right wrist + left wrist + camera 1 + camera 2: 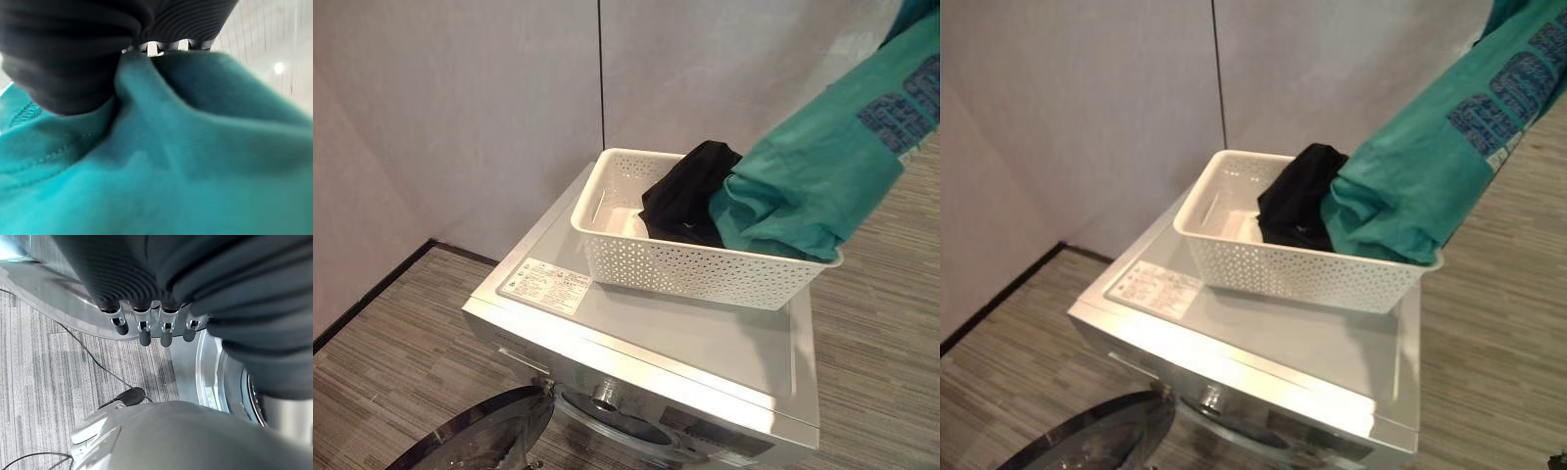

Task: Grab the laundry basket,head to the washer,open it,put in the laundry and shut it.

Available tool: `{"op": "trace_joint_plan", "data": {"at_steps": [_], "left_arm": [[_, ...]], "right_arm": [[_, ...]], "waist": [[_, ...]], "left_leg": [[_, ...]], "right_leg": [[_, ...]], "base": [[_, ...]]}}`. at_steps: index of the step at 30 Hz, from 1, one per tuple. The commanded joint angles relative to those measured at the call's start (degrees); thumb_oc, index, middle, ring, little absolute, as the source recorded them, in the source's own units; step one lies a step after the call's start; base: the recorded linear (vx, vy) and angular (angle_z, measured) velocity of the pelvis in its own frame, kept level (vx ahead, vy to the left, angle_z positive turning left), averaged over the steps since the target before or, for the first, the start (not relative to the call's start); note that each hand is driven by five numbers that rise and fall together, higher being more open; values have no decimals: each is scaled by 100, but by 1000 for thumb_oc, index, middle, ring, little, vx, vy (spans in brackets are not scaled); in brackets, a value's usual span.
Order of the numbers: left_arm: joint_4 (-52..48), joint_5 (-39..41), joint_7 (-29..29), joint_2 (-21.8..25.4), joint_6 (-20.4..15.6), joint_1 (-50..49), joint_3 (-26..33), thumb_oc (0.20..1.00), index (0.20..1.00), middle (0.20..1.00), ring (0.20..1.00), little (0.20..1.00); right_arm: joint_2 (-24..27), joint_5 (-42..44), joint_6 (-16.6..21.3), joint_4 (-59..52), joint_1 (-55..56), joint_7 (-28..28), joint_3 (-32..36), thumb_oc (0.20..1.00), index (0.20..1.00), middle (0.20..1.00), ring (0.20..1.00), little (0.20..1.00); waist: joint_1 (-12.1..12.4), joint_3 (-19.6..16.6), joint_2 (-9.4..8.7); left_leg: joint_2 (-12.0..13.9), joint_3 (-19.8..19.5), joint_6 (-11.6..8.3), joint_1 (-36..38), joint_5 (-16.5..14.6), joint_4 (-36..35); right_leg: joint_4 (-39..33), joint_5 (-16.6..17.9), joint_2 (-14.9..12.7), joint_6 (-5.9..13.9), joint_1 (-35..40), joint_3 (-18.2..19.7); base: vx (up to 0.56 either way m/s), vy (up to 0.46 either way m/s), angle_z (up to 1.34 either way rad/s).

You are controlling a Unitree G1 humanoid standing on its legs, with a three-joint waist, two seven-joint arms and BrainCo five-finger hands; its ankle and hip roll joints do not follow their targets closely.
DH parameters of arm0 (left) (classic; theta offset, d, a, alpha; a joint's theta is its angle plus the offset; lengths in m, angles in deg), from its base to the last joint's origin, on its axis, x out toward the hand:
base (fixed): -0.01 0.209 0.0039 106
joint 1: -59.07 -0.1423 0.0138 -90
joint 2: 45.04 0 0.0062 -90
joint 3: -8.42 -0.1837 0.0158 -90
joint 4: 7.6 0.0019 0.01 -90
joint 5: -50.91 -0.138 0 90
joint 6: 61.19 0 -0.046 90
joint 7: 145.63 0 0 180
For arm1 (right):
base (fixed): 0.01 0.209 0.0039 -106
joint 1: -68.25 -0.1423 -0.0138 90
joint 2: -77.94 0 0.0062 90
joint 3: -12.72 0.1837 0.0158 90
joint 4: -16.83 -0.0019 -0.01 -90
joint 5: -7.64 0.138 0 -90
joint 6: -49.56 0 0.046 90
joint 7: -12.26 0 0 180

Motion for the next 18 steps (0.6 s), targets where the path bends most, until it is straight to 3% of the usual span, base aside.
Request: {"op": "trace_joint_plan", "data": {"at_steps": [1,10,12,15,16,17,18], "left_arm": [[578,-101,-116,95,-147,300,-186,1000,1000,1000,1000,1000],[14,53,-611,388,-394,483,94,1000,1000,1000,1000,1000],[-1537,101,-982,1017,-525,536,423,1000,1000,1000,1000,1000],[-4465,128,-784,2026,-547,19,1180,1000,1000,1000,1000,1000],[-5971,208,-788,2489,-573,-387,2036,1000,1000,1000,1000,1000],[-6011,209,-772,2500,-548,-431,2072,1000,1000,1000,1000,1000],[-6515,238,-798,2591,-578,-621,2480,1000,1000,1000,1000,1000]], "right_arm": [[548,-10,50,265,-1240,298,-316,200,200,200,200,200],[456,114,251,101,-636,137,55,200,200,200,200,200],[563,26,243,-237,-451,-27,-4,200,200,200,200,200],[761,-92,151,-443,-247,-227,-23,200,200,200,200,200],[789,-226,44,-574,-56,-331,66,200,200,200,200,200],[772,-229,40,-582,-14,-332,106,200,200,200,200,200],[744,-272,-11,-617,161,-377,259,200,200,200,200,200]], "waist": [[64,66,-628],[134,91,-573],[218,118,-518],[308,104,-462],[391,121,-394],[371,91,-396],[378,66,-386]], "left_leg": [[48,-109,45,462,-647,24],[37,-104,53,477,-642,24],[13,-139,59,414,-554,24],[17,-191,68,371,-531,24],[24,-225,77,361,-506,25],[38,-228,80,388,-584,25],[34,-245,81,380,-585,26]], "right_leg": [[123,-349,-603,464,404,-209],[121,-358,-606,463,415,-182],[144,-330,-629,472,368,-209],[150,-356,-636,471,377,-277],[149,-356,-637,458,408,-320],[123,-413,-626,463,448,-324],[111,-417,-627,458,463,-347]], "base": [[0,0,0],[0,0,0],[-71,-2,2],[-49,-6,3],[32,-11,8],[31,-9,10],[7,-19,38]]}}
